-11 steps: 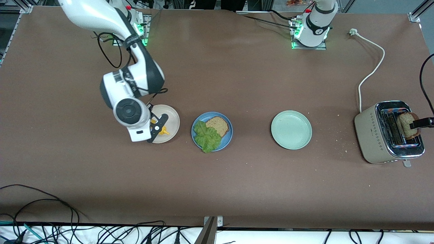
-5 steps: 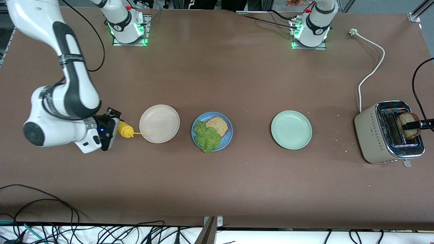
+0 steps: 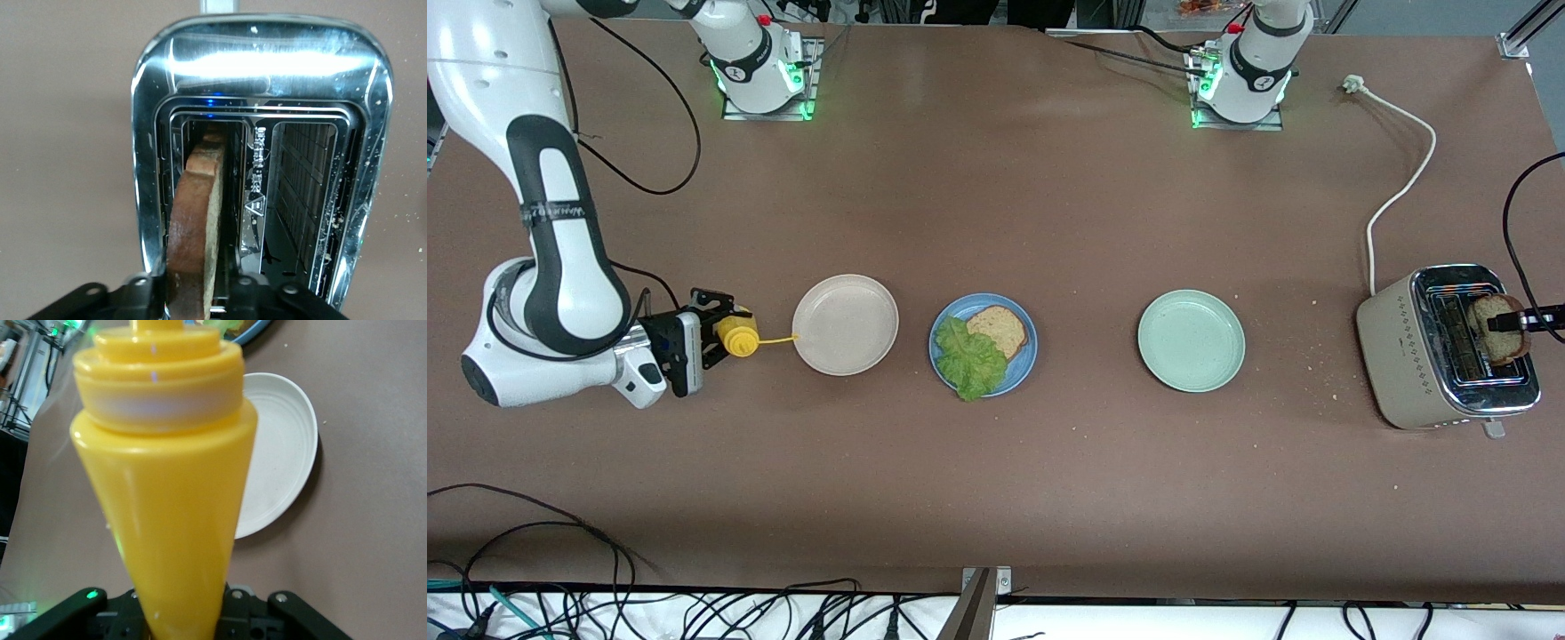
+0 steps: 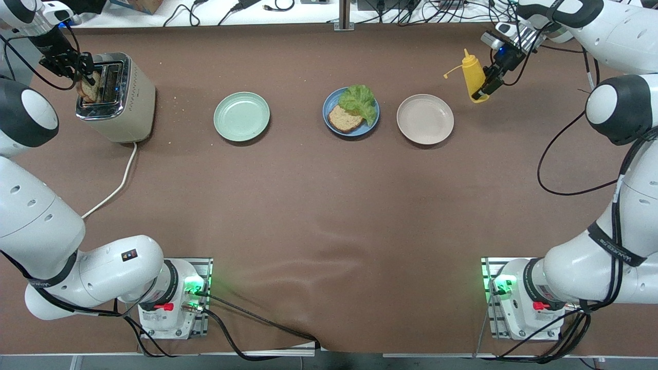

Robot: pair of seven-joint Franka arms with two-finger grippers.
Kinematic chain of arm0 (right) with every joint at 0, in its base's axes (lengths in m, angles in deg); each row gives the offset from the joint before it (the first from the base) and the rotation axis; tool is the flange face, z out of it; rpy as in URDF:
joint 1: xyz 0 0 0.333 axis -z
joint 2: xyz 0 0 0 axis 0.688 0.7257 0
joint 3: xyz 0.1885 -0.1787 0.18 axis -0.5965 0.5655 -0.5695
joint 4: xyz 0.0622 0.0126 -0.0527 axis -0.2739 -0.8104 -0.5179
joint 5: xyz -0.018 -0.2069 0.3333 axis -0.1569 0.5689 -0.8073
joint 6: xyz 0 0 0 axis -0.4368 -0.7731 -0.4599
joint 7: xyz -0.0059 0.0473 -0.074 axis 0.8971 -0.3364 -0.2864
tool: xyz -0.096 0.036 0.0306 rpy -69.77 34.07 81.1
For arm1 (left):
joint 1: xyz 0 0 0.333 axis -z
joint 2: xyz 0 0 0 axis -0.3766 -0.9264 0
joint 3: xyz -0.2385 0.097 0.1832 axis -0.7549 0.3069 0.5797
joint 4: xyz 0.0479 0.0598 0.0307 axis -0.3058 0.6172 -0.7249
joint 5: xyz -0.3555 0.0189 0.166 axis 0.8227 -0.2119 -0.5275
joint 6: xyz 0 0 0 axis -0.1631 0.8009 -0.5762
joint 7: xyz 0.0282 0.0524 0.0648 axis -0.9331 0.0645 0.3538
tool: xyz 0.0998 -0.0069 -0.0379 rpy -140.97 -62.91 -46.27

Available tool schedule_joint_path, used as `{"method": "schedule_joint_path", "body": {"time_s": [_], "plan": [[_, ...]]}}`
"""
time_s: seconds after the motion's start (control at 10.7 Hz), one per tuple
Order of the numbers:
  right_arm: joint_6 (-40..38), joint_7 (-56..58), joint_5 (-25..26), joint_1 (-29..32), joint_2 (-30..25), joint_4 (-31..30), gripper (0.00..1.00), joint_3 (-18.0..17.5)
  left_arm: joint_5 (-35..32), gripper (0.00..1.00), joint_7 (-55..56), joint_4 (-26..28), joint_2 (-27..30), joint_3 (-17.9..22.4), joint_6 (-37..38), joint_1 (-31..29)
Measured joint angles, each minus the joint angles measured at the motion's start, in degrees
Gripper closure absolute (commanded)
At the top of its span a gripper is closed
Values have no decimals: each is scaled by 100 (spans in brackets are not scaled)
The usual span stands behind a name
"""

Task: Make sandwich in blue plate with both arms
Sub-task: 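Return the mustard beside the white plate while the left gripper lifts toast, then open the right gripper off the mustard while the left gripper carries toast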

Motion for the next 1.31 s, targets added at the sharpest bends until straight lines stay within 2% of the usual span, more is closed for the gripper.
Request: {"method": "schedule_joint_path", "body": {"time_s": [0.19, 0.47, 0.75, 1.03, 1.13, 1.22, 1.31], "plan": [[0, 1263, -550, 160, 436, 162, 100, -1, -189, 100, 0, -22, 8, -50, 154, 52], [-2, 2586, -996, 350, 1052, 625, 100, -17, -216, 100, 0, -120, 166, -120, 489, 206], [-20, 3344, -1209, 548, 1571, 918, 100, -43, -217, 100, 0, -226, 779, -299, 1328, 211], [-71, 3516, -1558, 585, 1801, 954, 100, -79, -213, 100, -13, -263, 1498, -496, 2027, 213], [-79, 3518, -1593, 588, 1813, 957, 86, -85, -192, 100, 0, -259, 1647, -652, 2181, 210], [-80, 3520, -1598, 590, 1815, 960, 47, -87, -83, 100, 243, -257, 1720, -917, 2325, 205], [-80, 3531, -1598, 592, 1818, 966, 0, -87, 240, 100, 803, -240, 1736, -1215, 2425, 210]]}}
